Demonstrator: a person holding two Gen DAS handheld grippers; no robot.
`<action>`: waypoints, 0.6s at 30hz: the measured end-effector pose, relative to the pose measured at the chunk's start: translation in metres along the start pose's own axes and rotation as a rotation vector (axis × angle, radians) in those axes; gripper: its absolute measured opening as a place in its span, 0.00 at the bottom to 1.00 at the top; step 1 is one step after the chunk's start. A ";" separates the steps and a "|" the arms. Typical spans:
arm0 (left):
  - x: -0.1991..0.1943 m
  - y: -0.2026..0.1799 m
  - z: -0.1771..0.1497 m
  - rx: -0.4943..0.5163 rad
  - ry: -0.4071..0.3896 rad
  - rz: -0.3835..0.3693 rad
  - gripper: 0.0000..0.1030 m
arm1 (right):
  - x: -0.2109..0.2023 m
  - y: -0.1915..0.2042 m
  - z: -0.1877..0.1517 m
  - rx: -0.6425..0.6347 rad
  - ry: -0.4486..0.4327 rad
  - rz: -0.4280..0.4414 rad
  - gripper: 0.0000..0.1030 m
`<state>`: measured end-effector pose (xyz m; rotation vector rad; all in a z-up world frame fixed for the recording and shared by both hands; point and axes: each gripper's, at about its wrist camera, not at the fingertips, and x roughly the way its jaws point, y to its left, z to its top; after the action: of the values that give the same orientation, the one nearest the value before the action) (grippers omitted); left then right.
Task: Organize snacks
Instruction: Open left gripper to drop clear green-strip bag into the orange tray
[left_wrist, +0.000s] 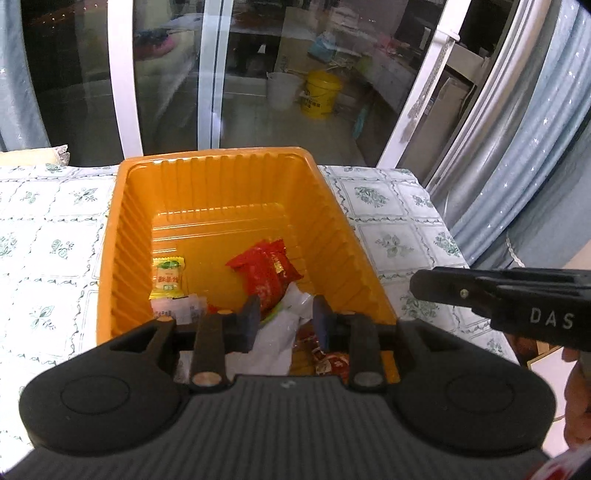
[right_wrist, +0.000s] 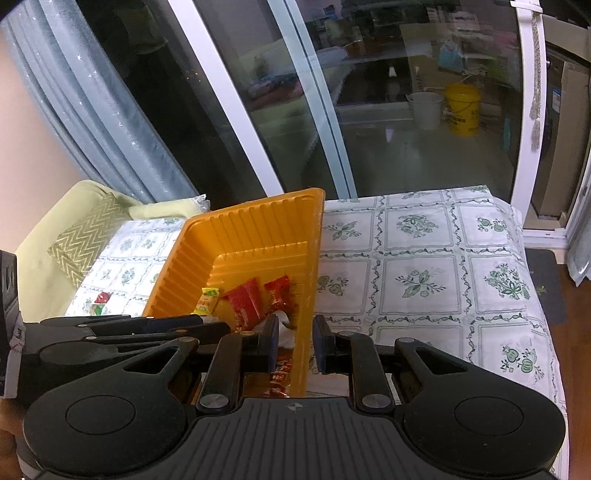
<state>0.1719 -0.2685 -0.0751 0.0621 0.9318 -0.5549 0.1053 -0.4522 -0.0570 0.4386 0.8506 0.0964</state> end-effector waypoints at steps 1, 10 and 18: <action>-0.004 0.001 0.000 -0.006 -0.004 0.003 0.26 | 0.000 0.001 0.000 -0.002 0.001 0.005 0.20; -0.039 0.024 -0.017 -0.113 -0.004 0.073 0.26 | 0.003 0.016 -0.007 -0.039 0.033 0.059 0.20; -0.074 0.058 -0.042 -0.242 -0.009 0.184 0.26 | 0.014 0.042 -0.015 -0.112 0.080 0.123 0.20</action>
<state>0.1340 -0.1752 -0.0542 -0.0719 0.9677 -0.2697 0.1074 -0.4052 -0.0581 0.3838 0.8913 0.2755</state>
